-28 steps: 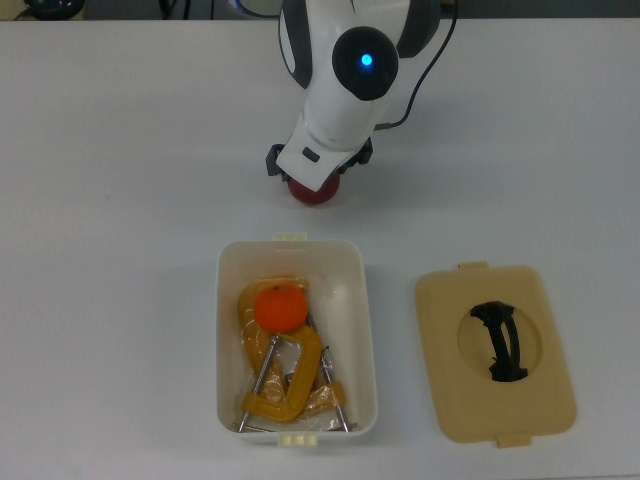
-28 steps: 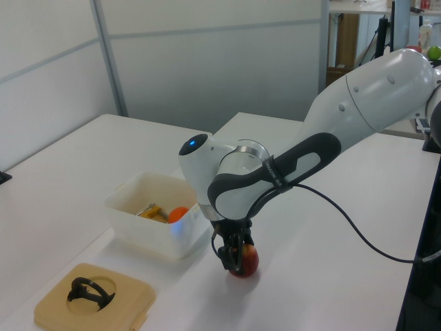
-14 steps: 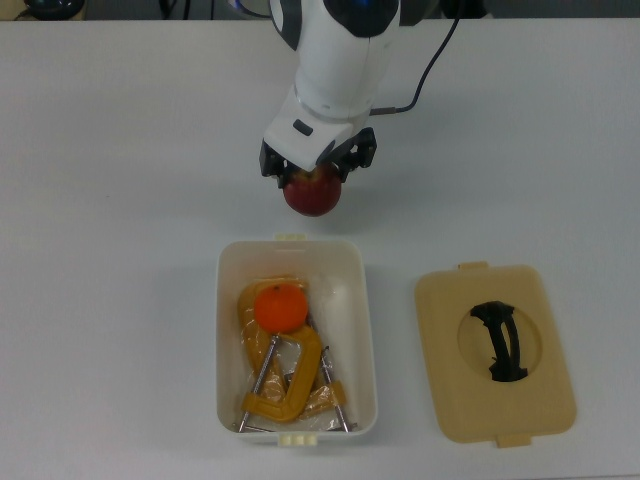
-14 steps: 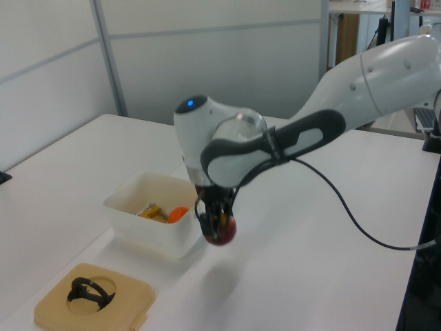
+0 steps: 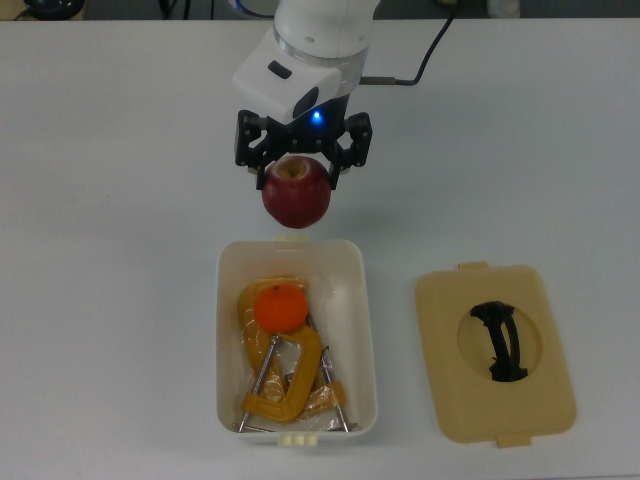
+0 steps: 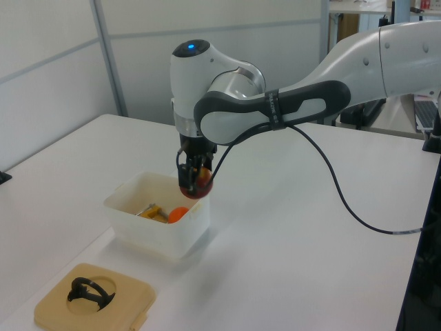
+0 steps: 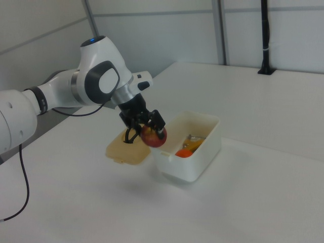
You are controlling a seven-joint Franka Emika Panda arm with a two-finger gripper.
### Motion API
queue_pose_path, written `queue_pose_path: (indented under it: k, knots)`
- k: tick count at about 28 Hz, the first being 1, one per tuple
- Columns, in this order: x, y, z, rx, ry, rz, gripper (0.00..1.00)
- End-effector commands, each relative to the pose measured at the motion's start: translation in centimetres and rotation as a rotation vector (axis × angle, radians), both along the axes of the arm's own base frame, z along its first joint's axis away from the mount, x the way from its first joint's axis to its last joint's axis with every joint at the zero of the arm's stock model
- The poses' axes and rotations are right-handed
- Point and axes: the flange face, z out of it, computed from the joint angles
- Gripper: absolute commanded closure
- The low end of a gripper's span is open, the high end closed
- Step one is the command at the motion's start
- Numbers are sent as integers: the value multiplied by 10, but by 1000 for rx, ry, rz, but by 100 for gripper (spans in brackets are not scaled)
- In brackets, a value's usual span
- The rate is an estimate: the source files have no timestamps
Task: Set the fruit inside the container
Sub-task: 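Lift the red apple and move it over the white container, then lower the apple into the container, open the gripper, and rise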
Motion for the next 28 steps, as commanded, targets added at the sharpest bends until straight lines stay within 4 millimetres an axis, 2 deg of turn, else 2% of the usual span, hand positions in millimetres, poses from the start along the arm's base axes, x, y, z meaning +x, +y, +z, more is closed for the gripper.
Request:
queue_pose_path:
  k: [1, 5, 6, 7, 10, 11, 17, 24, 28]
  knots:
    - [24, 3, -15, 24, -139, -111, 30]
    - [38, 5, -31, 63, -218, -173, 29]
    - [41, 6, -36, 69, -232, -181, 20]
    - [41, 6, -40, 71, -233, -188, 16]
    - [41, 6, -42, 82, -241, -208, 9]
    - [41, 6, -42, 92, -243, -238, 0]
    - [34, 7, -33, 105, -229, -296, 0]
    - [6, 2, -14, 95, -84, -356, 0]
    - [-15, 0, 2, 98, 38, -298, 0]
